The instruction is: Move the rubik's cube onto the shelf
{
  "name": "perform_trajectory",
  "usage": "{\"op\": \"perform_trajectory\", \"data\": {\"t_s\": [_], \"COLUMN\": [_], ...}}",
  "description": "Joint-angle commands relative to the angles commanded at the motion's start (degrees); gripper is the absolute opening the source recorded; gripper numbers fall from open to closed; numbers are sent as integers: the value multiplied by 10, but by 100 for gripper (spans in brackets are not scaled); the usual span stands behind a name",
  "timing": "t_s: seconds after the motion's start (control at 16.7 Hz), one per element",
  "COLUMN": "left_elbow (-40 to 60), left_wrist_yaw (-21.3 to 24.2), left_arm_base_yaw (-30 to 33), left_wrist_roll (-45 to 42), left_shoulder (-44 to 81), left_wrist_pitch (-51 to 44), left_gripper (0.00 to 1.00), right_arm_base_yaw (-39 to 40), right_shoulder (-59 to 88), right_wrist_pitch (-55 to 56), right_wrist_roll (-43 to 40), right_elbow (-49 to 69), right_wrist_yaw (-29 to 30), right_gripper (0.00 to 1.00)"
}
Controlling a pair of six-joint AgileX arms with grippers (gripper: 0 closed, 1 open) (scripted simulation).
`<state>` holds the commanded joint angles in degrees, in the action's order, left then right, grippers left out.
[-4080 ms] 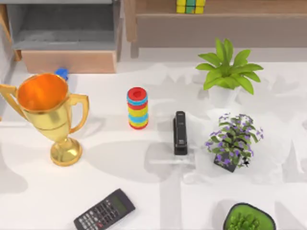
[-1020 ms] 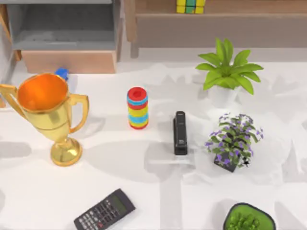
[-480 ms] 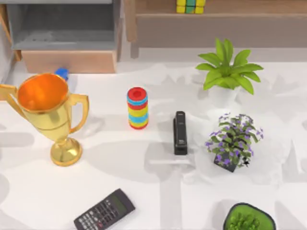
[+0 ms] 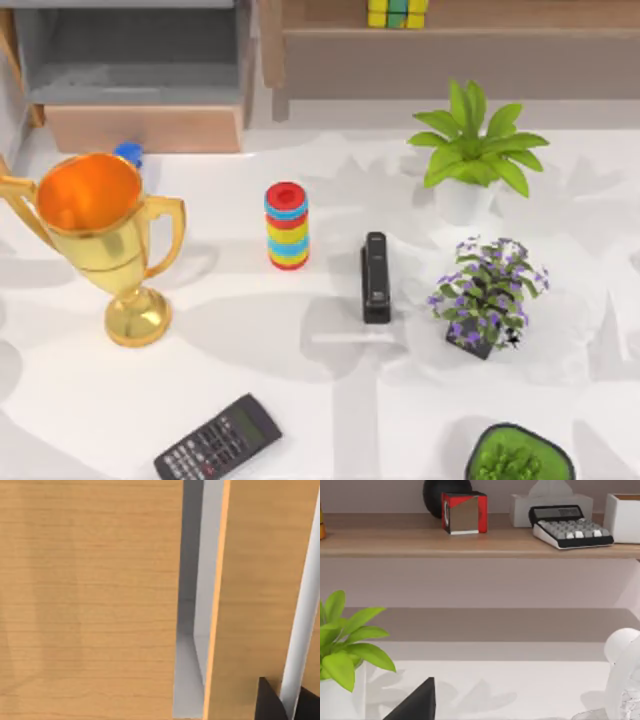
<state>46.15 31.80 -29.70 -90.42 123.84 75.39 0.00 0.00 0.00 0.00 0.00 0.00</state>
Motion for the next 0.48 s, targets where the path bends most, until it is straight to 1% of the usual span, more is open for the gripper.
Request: {"op": "perform_trajectory", "data": {"t_s": [0.48], "left_elbow": [65], "left_wrist_yaw": [-22], "left_arm_base_yaw": [24], "left_wrist_roll": [0], "left_shoulder": [26], "left_wrist_pitch": [-33], "left_gripper": [0], "right_arm_base_yaw": [0], "right_shoulder": [0], "right_wrist_pitch": [0], "right_wrist_roll": [0], "right_elbow": [0], "right_wrist_yaw": [0], "right_gripper": [100]}}
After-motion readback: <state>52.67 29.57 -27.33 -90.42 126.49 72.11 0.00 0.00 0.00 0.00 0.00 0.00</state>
